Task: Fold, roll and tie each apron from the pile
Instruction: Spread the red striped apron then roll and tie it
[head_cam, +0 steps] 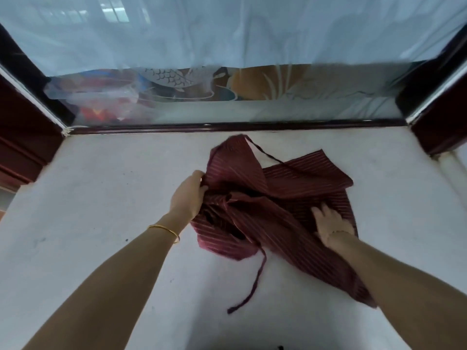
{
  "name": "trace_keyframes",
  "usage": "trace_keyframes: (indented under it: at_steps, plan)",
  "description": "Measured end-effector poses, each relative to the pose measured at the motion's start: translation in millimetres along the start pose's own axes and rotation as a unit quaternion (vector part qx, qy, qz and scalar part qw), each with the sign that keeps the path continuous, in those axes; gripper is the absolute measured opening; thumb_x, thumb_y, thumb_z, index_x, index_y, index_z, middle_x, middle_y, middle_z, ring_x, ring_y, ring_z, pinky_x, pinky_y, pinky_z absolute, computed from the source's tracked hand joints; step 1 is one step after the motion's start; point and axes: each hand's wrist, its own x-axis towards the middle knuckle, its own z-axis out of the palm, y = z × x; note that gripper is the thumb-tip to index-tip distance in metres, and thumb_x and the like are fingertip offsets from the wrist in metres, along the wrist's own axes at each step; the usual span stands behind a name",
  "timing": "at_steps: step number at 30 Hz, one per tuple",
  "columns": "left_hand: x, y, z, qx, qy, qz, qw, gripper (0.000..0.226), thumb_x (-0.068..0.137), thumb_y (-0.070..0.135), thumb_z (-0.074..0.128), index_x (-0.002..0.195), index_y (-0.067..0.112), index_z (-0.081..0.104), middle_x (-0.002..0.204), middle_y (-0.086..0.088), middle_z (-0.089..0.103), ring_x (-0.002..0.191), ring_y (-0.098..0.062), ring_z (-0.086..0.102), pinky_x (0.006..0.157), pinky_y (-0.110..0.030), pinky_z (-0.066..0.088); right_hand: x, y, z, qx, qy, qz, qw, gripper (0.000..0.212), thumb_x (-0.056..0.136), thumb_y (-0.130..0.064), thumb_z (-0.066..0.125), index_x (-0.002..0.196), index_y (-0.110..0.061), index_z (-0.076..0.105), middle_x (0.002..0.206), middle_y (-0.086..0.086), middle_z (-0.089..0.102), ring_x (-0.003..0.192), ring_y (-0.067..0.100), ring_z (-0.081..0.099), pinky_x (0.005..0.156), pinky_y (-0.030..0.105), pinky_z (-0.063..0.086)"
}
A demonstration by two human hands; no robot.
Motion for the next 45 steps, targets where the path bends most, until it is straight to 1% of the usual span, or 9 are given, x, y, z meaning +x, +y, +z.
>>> trace_keyframes:
  at_steps: [11, 16, 23, 28, 31, 35, 37, 41, 45]
  plan:
    - [-3, -10, 17, -0.054, -0.173, -0.268, 0.946, 0.103, 0.067, 0.058, 0.075, 0.142, 0.009, 0.024, 0.141, -0.015, 0.030, 0.127, -0.037, 0.038, 0.098, -0.048, 0.044, -21, -65, -25, 0.159, 0.017, -0.106, 0.981, 0.071, 0.079, -0.057, 0.061, 0.134, -0.015, 0.042, 0.131, 0.006, 0.049, 0.121, 0.027, 0.047, 0.100, 0.043, 0.042]
    - [-8, -12, 21, -0.037, -0.187, -0.260, 0.947, 0.045, 0.081, 0.007, 0.068, 0.116, -0.003, 0.042, 0.095, -0.013, 0.054, 0.077, -0.023, 0.056, 0.054, -0.027, 0.046, -24, -68, -14, 0.029, 0.067, -0.062, 0.995, 0.037, 0.087, -0.038, 0.063, 0.116, -0.017, 0.052, 0.117, 0.002, 0.060, 0.113, 0.023, 0.049, 0.093, 0.037, 0.040]
    - [38, 36, -51, 0.217, -0.023, -0.056, 0.974, 0.019, 0.082, 0.004, 0.050, 0.098, 0.010, 0.059, 0.105, -0.014, 0.059, 0.100, -0.033, 0.057, 0.079, -0.039, 0.049, -17, -30, -138, -0.161, 0.236, 0.014, 0.958, 0.028, 0.097, -0.035, 0.044, 0.113, -0.023, 0.064, 0.111, -0.003, 0.063, 0.113, 0.022, 0.046, 0.090, 0.037, 0.034]
    - [73, 95, -129, 0.230, 0.116, -0.020, 0.966, 0.021, 0.086, 0.007, 0.049, 0.102, 0.004, 0.062, 0.097, -0.016, 0.060, 0.091, -0.037, 0.061, 0.076, -0.042, 0.051, -40, -1, -244, 0.096, 0.232, 0.079, 0.965, 0.018, 0.092, -0.006, 0.055, 0.104, 0.003, 0.064, 0.111, 0.018, 0.065, 0.105, 0.032, 0.062, 0.085, 0.037, 0.050]
    - [79, 127, -169, 0.149, 0.160, -0.030, 0.975, 0.024, 0.085, 0.008, 0.048, 0.107, 0.002, 0.055, 0.112, -0.023, 0.059, 0.104, -0.041, 0.057, 0.085, -0.043, 0.047, -60, 14, -294, 0.407, 0.253, 0.058, 0.876, 0.021, 0.090, -0.007, 0.061, 0.107, 0.004, 0.062, 0.106, 0.016, 0.065, 0.102, 0.029, 0.064, 0.066, 0.021, 0.054]
    - [70, 162, -205, 0.083, 0.196, -0.037, 0.976, 0.022, 0.085, 0.007, 0.054, 0.105, 0.001, 0.051, 0.110, -0.022, 0.058, 0.104, -0.041, 0.057, 0.084, -0.043, 0.046, -92, 18, -332, 0.855, 0.208, -0.007, 0.476, 0.037, 0.102, -0.012, 0.034, 0.132, 0.008, 0.044, 0.121, 0.025, 0.056, 0.092, 0.033, 0.066, 0.068, 0.028, 0.058]
    - [60, 175, -216, 0.039, 0.182, -0.032, 0.982, 0.017, 0.084, 0.003, 0.060, 0.098, 0.001, 0.052, 0.103, -0.021, 0.062, 0.101, -0.038, 0.060, 0.079, -0.039, 0.047, -102, 20, -339, 0.897, 0.225, -0.052, 0.376, 0.038, 0.102, -0.012, 0.031, 0.137, 0.001, 0.036, 0.130, 0.022, 0.050, 0.111, 0.037, 0.058, 0.070, 0.032, 0.059]
    - [44, 190, -229, -0.041, 0.111, -0.011, 0.993, 0.044, 0.098, 0.047, 0.041, 0.097, 0.007, 0.058, 0.070, -0.004, 0.053, 0.075, -0.022, 0.060, 0.072, -0.027, 0.044, -103, 20, -348, 0.839, 0.338, -0.022, 0.426, 0.037, 0.098, -0.008, 0.024, 0.125, -0.009, 0.048, 0.114, 0.009, 0.057, 0.099, 0.027, 0.060, 0.075, 0.039, 0.057]
    - [41, 192, -220, -0.156, 0.227, 0.046, 0.960, 0.017, 0.090, 0.005, 0.046, 0.107, 0.001, 0.047, 0.106, -0.015, 0.054, 0.099, -0.033, 0.055, 0.081, -0.035, 0.043, -119, 25, -339, 0.657, 0.586, -0.011, 0.475, 0.039, 0.086, 0.008, 0.030, 0.112, 0.000, 0.058, 0.100, 0.010, 0.058, 0.091, 0.018, 0.054, 0.081, 0.019, 0.042]
